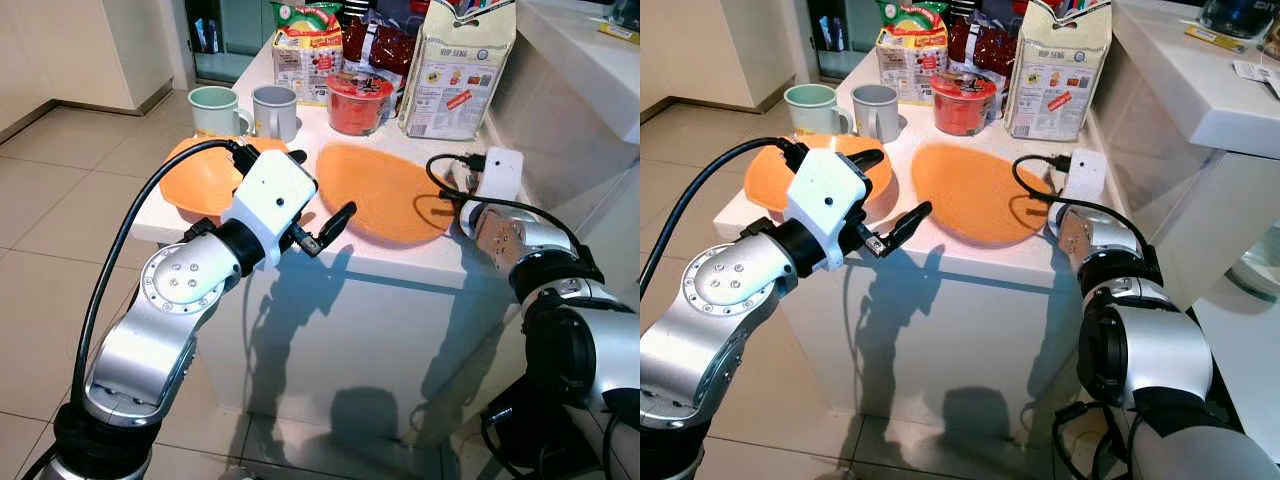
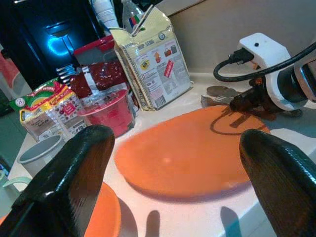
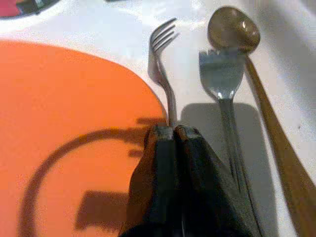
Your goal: Setting the table
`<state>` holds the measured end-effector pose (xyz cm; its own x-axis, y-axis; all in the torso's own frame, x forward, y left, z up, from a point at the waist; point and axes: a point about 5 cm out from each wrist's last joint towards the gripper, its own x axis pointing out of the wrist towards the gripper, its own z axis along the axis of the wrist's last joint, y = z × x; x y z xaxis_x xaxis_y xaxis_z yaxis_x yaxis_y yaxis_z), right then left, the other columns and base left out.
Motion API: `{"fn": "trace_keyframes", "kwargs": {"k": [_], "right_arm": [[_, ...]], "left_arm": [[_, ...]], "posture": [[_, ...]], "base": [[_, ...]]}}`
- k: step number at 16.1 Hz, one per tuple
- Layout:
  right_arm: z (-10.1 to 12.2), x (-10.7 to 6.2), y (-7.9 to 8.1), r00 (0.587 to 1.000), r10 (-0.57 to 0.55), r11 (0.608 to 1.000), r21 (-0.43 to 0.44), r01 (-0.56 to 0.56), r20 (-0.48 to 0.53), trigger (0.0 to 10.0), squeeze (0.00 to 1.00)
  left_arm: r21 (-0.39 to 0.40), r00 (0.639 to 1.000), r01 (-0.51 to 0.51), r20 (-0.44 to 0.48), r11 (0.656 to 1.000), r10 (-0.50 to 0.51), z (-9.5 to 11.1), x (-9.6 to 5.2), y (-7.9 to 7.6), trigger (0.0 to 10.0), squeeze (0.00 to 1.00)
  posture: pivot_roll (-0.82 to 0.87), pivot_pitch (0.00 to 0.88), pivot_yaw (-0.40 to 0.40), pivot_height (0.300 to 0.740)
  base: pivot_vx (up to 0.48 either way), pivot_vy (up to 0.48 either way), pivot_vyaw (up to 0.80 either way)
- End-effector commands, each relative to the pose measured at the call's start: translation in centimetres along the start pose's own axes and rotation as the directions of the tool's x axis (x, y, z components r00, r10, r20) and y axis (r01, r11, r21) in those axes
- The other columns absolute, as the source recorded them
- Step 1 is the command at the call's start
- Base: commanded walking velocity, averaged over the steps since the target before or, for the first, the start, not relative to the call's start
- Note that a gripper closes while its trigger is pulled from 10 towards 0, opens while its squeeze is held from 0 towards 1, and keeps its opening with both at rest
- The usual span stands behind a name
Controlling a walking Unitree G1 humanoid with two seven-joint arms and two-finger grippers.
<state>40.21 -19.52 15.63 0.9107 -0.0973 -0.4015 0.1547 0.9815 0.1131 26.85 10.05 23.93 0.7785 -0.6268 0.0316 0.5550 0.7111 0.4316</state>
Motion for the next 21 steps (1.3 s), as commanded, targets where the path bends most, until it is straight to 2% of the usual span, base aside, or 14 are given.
{"fn": "trace_keyframes", "kwargs": {"k": [1, 4, 9, 10, 13, 16, 17, 19, 20, 21], "right_arm": [[0.4, 0.0, -0.2, 1.0, -0.026, 1.0, 0.013, 0.026, 0.012, 0.0, 0.0], [1.7, -0.1, 0.5, 0.998, -0.003, 1.0, 0.001, 0.003, 0.07, 0.0, 0.0], [2.9, -0.3, 1.2, 0.989, 0.028, 0.996, -0.09, -0.016, 0.142, 0.0, 0.0], [3.6, -0.4, 1.6, 0.98, 0.034, 0.986, -0.165, -0.001, 0.198, 0.0, 0.0], [4.6, -0.7, 2.3, 0.957, 0.062, 0.966, -0.259, 0.014, 0.282, 0.0, 0.0], [5.4, -1.1, 3.6, 0.918, 0.132, 0.934, -0.356, 0.011, 0.374, 0.0, 0.0], [5.6, -1.3, 4.1, 0.898, 0.164, 0.925, -0.379, 0.004, 0.409, 0.0, 0.0], [5.9, -2.4, 5.5, 0.799, 0.265, 0.916, -0.399, -0.035, 0.539, 0.0, 0.0], [5.9, -2.8, 5.8, 0.772, 0.29, 0.915, -0.4, -0.05, 0.566, 0.0, 0.0], [5.8, -3.6, 6.4, 0.712, 0.34, 0.911, -0.404, -0.086, 0.614, 0.0, 0.0]], "left_arm": [[0.013, 1.0, -0.013, 0.006, 1.0, 0.013, 0.2, 0.2, 0.3, 10.0, 0.0], [0.017, 1.0, -0.022, 0.006, 1.0, 0.022, 0.1, 0.2, 0.4, 10.0, 0.0], [0.02, 0.999, -0.033, 0.009, 0.999, 0.033, 0.2, 0.2, 0.5, 10.0, 0.0], [0.021, 0.999, -0.037, 0.012, 0.999, 0.037, 0.2, 0.2, 0.6, 10.0, 0.0], [0.023, 0.999, -0.042, 0.014, 0.999, 0.042, 0.2, 0.2, 0.7, 10.0, 0.0], [0.021, 0.999, -0.052, 0.014, 0.998, 0.052, 0.0, 0.3, 0.7, 10.0, 0.0], [0.017, 0.998, -0.066, 0.012, 0.998, 0.066, -0.1, 0.2, 0.8, 10.0, 0.0], [-0.009, 0.988, -0.156, -0.01, 0.988, 0.156, -0.8, 0.0, 1.6, 10.0, 0.0], [-0.011, 0.984, -0.179, -0.014, 0.984, 0.179, -0.9, 0.0, 1.9, 10.0, 0.0], [-0.015, 0.971, -0.237, -0.015, 0.971, 0.237, -1.1, 0.0, 2.5, 10.0, 0.0]], "posture": [[0.11, 0.0, -0.058, 0.74], [0.11, 0.0, -0.061, 0.74], [0.11, 0.0, -0.067, 0.74], [0.11, 0.0, -0.066, 0.74], [0.11, 0.0, -0.064, 0.74], [0.1, 0.0, -0.062, 0.74], [0.1, 0.0, -0.059, 0.74], [0.1, 0.0, -0.042, 0.74], [0.1, 0.0, -0.042, 0.74], [0.08, 0.0, -0.034, 0.74]], "base": [[0.0, 0.0, 0.0], [0.0, 0.0, 0.0], [0.0, 0.0, 0.0], [0.0, 0.0, 0.0], [0.0, 0.0, 0.0], [0.0, 0.0, 0.0], [0.0, 0.0, 0.0], [0.0, 0.0, 0.0], [0.0, 0.0, 0.0], [0.0, 0.0, 0.0]]}}
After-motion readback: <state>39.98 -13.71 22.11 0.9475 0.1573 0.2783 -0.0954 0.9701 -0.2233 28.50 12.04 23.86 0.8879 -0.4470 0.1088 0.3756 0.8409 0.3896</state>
